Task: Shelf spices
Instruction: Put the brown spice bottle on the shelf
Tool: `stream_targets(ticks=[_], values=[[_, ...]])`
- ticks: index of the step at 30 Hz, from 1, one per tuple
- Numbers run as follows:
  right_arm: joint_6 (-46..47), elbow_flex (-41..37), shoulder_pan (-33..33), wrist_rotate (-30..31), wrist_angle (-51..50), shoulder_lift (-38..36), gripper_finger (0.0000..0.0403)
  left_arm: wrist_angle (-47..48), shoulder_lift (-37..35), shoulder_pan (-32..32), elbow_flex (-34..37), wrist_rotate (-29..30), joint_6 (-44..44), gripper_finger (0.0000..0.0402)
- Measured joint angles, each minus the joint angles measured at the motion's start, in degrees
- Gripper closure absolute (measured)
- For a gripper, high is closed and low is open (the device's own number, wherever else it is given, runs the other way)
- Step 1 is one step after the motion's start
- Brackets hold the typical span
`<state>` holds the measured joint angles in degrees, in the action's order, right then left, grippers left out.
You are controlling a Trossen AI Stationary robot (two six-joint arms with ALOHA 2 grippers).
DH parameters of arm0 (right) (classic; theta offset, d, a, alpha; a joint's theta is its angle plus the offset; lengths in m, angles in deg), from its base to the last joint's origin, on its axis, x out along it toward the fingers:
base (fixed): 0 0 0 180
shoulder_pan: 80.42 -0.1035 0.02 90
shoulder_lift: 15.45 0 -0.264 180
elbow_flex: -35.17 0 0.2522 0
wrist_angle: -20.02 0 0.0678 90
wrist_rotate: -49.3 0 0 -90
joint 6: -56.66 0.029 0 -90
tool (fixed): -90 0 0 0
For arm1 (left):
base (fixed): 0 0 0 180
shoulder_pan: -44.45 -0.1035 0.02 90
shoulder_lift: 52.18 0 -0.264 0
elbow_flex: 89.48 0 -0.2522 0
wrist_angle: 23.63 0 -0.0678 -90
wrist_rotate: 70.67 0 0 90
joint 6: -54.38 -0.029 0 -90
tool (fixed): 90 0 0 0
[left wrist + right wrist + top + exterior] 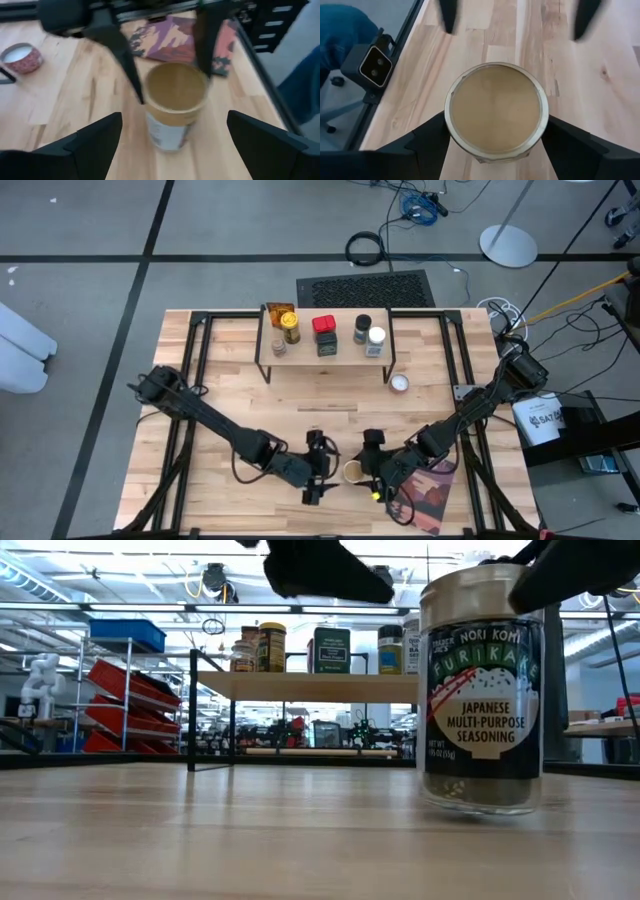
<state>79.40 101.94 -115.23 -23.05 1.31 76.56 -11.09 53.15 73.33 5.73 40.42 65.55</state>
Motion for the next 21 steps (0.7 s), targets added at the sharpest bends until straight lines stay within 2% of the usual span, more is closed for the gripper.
stream_targets(ticks=[8,15,21], values=[[-3.13,0.48,0.09,-0.85,-1.16,-0.03,0.0120,0.23,0.32,-1.77,0.00,-0.50,0.01,0.0032],[-1.48,9.29,2.43,-5.18,-20.16,-0.07,0.0113,0.21,0.32,-1.63,0.00,-0.90,0.35,0.0032],[-1.53,14.09,4.72,-10.28,-27.31,-0.23,0.0095,0.20,0.32,-1.48,0.00,-0.90,0.40,0.0032]])
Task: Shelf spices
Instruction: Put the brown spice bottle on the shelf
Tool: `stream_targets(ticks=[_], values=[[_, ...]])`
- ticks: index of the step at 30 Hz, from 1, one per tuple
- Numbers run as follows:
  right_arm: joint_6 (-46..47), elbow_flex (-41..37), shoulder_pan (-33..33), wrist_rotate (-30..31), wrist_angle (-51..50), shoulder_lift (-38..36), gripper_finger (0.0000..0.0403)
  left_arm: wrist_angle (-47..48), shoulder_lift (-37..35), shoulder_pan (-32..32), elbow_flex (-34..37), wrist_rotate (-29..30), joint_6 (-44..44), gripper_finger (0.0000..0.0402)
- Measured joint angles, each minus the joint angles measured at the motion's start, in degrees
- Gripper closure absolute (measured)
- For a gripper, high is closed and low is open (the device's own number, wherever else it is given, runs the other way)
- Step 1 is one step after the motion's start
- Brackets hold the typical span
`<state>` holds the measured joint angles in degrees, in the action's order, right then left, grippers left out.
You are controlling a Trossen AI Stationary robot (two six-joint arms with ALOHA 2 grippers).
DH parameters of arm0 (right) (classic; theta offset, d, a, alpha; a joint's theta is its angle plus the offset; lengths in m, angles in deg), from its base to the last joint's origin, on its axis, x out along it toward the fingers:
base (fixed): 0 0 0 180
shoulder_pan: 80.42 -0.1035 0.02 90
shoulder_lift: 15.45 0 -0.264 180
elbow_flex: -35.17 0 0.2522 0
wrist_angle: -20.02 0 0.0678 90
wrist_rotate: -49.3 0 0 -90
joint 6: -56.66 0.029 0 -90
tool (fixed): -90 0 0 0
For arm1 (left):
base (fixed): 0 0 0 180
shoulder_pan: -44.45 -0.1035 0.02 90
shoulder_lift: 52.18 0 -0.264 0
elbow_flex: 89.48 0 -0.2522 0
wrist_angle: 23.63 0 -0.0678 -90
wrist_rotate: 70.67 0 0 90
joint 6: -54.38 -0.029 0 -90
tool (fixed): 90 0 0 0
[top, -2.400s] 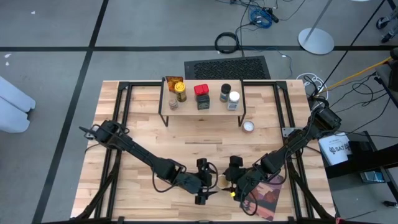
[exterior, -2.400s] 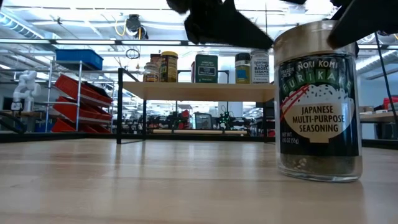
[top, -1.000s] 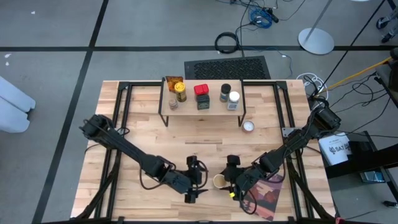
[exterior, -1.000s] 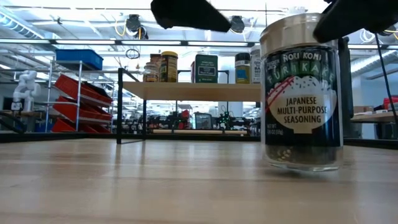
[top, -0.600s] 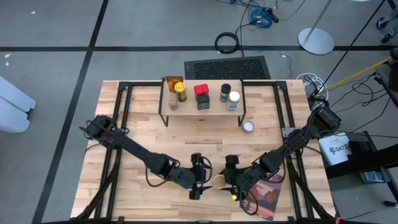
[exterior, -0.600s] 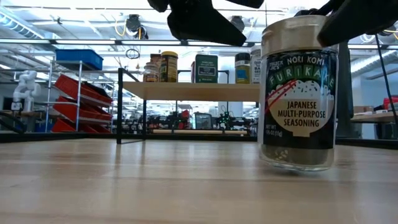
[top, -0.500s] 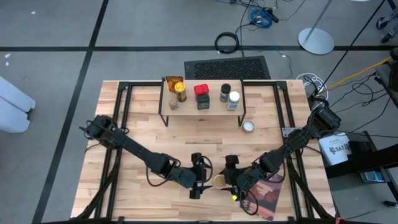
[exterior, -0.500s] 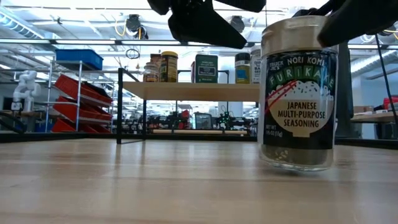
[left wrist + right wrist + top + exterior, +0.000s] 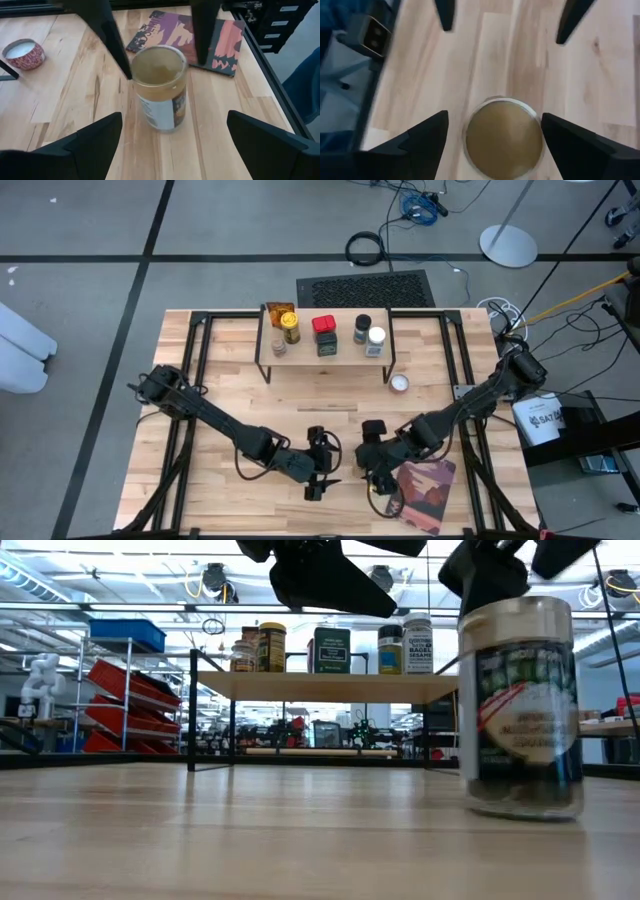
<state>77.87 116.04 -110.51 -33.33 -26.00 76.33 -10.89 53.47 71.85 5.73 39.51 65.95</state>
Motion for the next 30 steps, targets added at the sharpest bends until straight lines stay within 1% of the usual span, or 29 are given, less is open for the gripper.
stream_targets(ticks=[4,12,18,26,30], values=[[0.02,-0.82,0.16,0.71,-0.82,0.01,0.0094,0.01,0.00,0.00,0.00,0.00,-0.07,0.0032],[1.25,-1.29,1.64,-0.42,-3.42,0.16,0.0092,0.25,0.00,0.00,0.00,-0.44,-1.44,0.0032],[-0.24,-1.31,3.31,-4.58,-5.18,0.16,0.0081,0.23,0.00,0.00,0.00,-0.44,-1.47,0.0032],[-1.31,-1.31,4.77,-7.79,-5.77,0.16,0.0087,0.20,0.00,0.00,0.00,-0.44,-1.49,0.0032],[-1.36,-1.31,5.00,-7.79,-4.25,0.16,0.0088,0.19,0.00,0.00,0.00,-0.44,-1.51,0.0032]])
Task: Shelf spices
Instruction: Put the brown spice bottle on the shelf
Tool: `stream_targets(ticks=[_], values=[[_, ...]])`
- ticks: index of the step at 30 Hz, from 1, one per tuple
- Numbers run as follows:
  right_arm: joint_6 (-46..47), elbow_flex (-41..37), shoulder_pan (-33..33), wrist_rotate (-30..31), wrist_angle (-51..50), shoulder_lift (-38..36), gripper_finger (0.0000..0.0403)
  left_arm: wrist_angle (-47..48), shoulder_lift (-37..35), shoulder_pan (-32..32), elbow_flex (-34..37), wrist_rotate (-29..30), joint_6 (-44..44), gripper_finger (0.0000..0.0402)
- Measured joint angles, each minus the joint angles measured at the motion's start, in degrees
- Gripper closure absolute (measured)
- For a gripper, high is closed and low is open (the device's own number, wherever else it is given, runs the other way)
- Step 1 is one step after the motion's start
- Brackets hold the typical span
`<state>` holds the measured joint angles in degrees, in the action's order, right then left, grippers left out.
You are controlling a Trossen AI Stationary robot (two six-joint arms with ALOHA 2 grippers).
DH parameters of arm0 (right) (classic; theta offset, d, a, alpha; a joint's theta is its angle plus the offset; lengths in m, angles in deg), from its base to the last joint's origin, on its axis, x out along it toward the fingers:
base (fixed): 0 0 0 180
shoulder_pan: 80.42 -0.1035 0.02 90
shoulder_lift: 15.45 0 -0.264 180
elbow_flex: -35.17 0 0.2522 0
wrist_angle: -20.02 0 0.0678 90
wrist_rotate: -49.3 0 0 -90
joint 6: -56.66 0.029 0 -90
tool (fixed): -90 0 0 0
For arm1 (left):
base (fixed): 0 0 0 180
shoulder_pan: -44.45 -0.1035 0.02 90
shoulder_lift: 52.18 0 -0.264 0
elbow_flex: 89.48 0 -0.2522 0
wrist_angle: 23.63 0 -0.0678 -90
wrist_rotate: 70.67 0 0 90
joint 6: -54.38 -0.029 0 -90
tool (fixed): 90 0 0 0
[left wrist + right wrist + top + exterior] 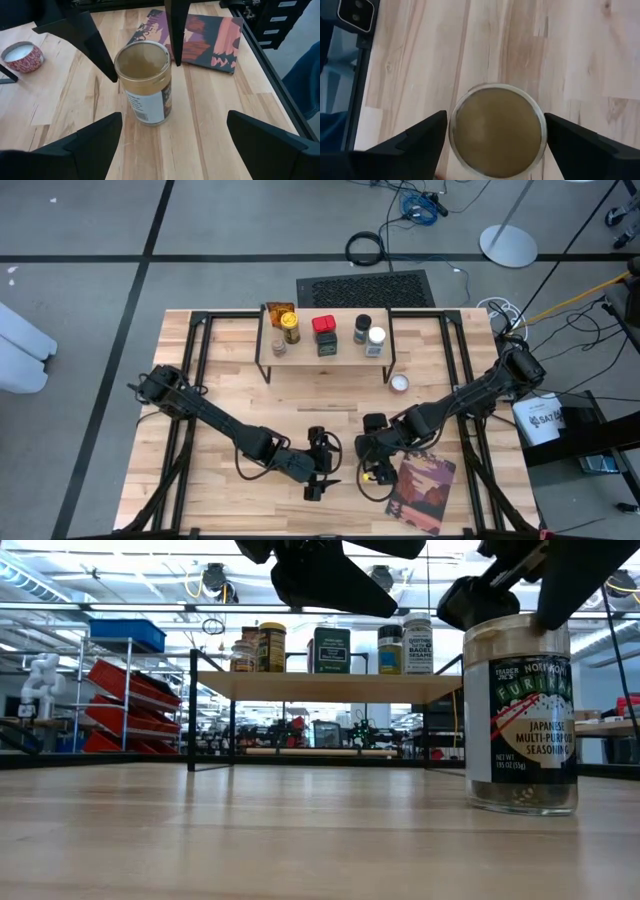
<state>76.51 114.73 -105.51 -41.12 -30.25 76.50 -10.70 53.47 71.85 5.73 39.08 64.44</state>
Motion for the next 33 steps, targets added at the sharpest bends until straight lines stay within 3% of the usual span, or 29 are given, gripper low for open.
stream_targets(ticks=[25,33], values=[[0.93,2.80,1.16,-1.11,-3.05,2.36,0.0091,-0.01,0.00,0.00,0.00,0.00,-0.07,0.0032],[0.99,3.10,1.18,-2.57,-3.28,2.43,0.0125,0.03,0.00,0.00,0.00,0.00,-0.04,0.0032]])
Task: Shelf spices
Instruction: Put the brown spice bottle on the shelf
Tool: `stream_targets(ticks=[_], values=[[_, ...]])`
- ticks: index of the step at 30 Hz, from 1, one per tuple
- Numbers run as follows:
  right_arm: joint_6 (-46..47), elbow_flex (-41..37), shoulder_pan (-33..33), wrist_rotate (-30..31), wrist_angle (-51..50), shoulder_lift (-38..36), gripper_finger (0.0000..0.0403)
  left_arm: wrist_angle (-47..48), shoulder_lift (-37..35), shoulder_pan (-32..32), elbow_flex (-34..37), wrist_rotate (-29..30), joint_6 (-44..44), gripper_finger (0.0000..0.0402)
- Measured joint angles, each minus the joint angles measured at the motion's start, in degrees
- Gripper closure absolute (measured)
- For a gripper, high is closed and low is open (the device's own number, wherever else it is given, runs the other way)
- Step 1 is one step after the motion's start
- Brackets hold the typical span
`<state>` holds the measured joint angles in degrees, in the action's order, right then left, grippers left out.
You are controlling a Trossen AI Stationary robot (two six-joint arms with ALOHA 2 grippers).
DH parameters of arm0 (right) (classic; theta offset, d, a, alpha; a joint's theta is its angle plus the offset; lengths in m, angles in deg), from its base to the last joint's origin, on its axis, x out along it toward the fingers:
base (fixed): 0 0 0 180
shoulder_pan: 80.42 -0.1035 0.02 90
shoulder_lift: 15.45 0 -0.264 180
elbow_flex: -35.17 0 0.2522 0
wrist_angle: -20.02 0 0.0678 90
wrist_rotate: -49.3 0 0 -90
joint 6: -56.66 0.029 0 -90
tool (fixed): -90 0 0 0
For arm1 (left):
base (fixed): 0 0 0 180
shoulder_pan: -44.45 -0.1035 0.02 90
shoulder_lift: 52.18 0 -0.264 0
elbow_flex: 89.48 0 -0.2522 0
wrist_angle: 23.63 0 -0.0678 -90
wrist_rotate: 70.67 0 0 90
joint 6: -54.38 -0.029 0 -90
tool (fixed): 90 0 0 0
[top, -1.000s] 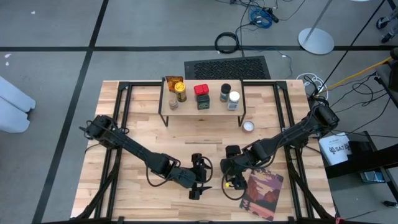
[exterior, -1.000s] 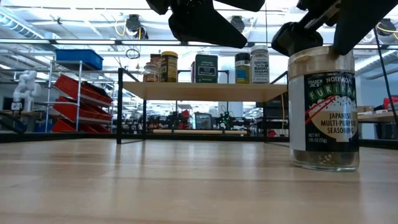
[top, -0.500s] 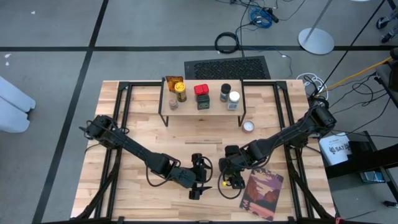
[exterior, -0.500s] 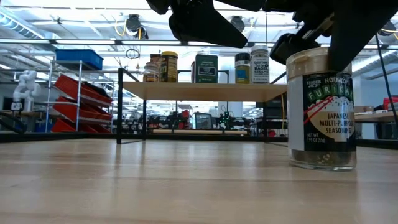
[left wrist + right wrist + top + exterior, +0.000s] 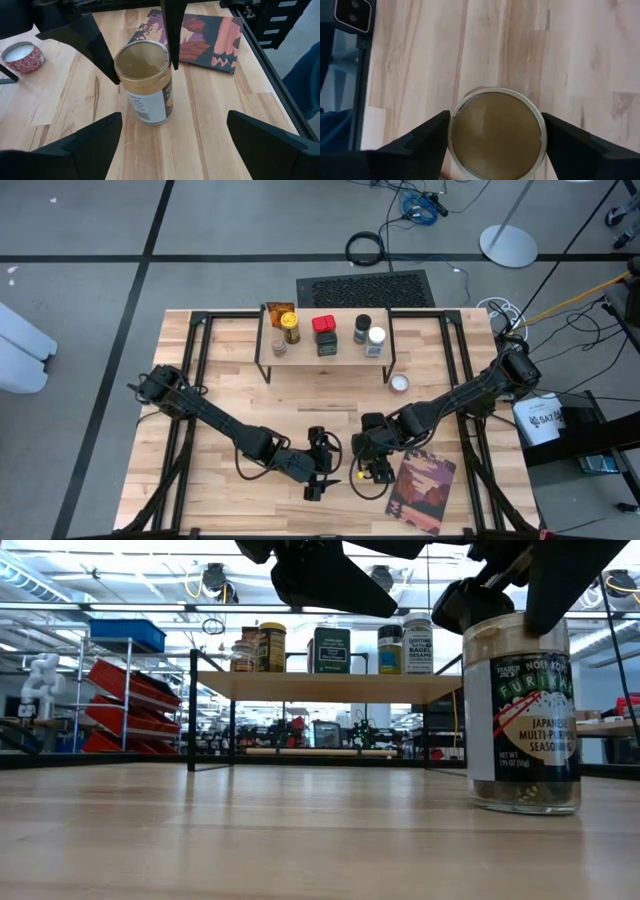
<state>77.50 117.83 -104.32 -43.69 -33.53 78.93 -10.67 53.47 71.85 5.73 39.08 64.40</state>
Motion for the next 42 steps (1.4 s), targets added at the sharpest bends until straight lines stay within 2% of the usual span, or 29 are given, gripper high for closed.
stream_targets(ticks=[9,24,32,42], values=[[0.57,0.03,-0.04,0.36,-0.26,0.34,0.0106,0.00,0.00,0.00,0.00,0.01,0.00,0.0032],[0.36,-0.11,-1.11,4.14,-2.95,0.48,0.0106,0.00,-0.02,0.00,0.00,0.02,-0.33,0.0032],[0.94,-0.11,-1.11,4.63,-3.01,0.48,0.0136,-0.01,-0.02,0.00,0.00,0.02,-0.28,0.0032],[0.94,1.73,-1.06,4.37,-4.76,0.56,0.0130,-0.01,-0.02,0.00,0.00,0.02,-0.26,0.0032]])
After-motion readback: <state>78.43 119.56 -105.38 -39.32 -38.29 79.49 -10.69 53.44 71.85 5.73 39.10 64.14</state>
